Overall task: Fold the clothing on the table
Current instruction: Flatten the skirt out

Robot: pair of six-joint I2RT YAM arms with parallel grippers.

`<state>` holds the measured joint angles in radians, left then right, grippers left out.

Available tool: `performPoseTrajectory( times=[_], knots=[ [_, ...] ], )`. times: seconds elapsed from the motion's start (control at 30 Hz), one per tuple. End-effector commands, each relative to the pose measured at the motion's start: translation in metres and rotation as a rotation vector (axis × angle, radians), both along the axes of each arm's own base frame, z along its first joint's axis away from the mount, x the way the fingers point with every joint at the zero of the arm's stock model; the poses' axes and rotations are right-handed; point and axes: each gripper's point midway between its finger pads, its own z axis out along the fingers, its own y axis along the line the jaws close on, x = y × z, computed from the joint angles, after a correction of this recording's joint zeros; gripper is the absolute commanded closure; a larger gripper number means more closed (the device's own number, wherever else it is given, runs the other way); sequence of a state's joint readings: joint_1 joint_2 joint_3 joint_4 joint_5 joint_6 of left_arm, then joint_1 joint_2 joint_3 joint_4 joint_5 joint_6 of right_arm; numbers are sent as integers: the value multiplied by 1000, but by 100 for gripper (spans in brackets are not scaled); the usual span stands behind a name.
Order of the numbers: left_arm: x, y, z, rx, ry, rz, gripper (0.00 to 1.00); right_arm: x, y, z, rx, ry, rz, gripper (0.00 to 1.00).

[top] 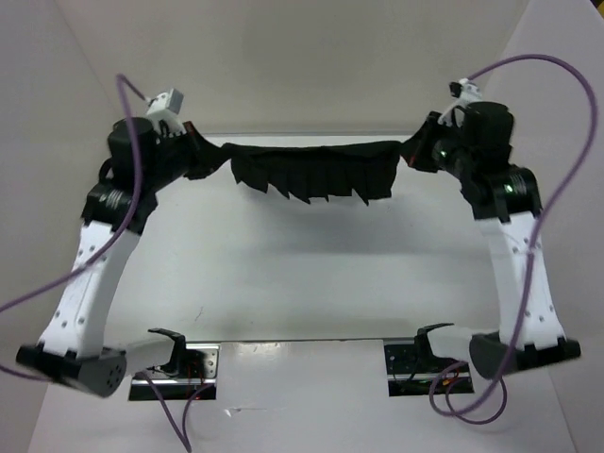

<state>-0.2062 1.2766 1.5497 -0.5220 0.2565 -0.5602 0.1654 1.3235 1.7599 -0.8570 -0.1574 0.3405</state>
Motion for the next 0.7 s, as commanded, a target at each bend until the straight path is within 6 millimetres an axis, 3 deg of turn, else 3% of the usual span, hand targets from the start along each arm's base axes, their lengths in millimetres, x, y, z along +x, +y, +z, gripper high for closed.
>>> performPoseTrajectory(
  times=[0.0, 0.03, 0.07, 0.13, 0.23, 0.33, 0.4, 0.43, 0.47, 0.5, 0.53, 0.57, 0.6, 0.63, 0.67],
  knots=[
    [-54, 8, 60, -69, -190, -24, 100, -51, -14, 59, -12, -216, 2, 100],
    [-64, 10, 66, -73, -209, -25, 100, -66, -16, 63, -10, -235, 2, 100],
    [-80, 13, 76, -78, -240, -25, 100, -71, -17, 68, -7, -251, 2, 100],
    [-92, 16, 84, -82, -261, -26, 100, -78, -18, 79, -2, -283, 1, 100],
    [-93, 20, 89, -80, -267, -7, 100, -81, -16, 90, 16, -305, 9, 100],
    [-50, 15, 58, -57, -158, 12, 100, -52, -6, 74, 47, -235, 24, 100],
    [-25, 11, 39, -39, -111, 11, 100, -22, 8, 45, 72, -145, 61, 100],
    [-10, 8, 30, -35, -91, 11, 100, -8, 9, 42, 85, -144, 62, 100],
    [18, 6, 2, -23, -15, 14, 100, 16, 19, 15, 100, -63, 88, 100],
    [33, 5, -13, -10, 22, 8, 100, 31, 17, 2, 97, -35, 78, 100],
    [64, 1, -41, 11, 79, 4, 100, 45, 22, -9, 110, -13, 90, 100],
    [79, 1, -54, 12, 112, 5, 100, 59, 24, -23, 107, 15, 89, 100],
    [93, -3, -65, 20, 127, -13, 100, 81, 29, -50, 114, 81, 91, 100],
    [119, -3, -101, 29, 198, -4, 100, 93, 31, -66, 111, 110, 89, 100],
    [134, -7, -96, 21, 177, -17, 100, 108, 29, -69, 113, 96, 81, 100]
  ],
)
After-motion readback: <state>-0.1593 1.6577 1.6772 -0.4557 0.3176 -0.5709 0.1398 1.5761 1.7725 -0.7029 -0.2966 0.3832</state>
